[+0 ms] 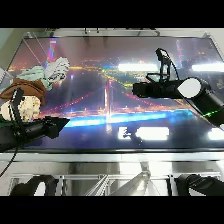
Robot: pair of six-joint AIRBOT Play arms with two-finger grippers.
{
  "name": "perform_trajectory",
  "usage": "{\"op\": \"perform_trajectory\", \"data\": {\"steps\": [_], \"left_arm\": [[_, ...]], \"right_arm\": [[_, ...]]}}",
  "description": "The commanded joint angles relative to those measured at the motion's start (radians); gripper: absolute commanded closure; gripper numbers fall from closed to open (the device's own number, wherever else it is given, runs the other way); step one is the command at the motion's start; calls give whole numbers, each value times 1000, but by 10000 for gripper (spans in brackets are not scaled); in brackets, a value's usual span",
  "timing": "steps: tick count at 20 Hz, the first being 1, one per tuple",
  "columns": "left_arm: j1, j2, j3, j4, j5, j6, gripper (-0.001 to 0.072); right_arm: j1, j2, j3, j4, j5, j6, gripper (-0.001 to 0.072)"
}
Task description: Fold the shirts.
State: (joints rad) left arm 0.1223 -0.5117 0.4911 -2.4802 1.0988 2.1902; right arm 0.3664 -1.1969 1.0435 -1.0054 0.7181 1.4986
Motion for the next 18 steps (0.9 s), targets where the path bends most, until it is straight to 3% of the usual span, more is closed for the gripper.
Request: {"op": "perform_trajectory", "data": {"steps": [1, 13, 18], "left_arm": [[1, 1, -2, 0, -1, 0, 695], [1, 1, -2, -3, 0, 0, 695], [1, 1, -2, -7, -74, 0, 695]], "right_arm": [[1, -2, -1, -1, 1, 0, 698], [1, -19, -1, 0, -3, 0, 698], [0, -20, -1, 0, -3, 0, 697]]}}
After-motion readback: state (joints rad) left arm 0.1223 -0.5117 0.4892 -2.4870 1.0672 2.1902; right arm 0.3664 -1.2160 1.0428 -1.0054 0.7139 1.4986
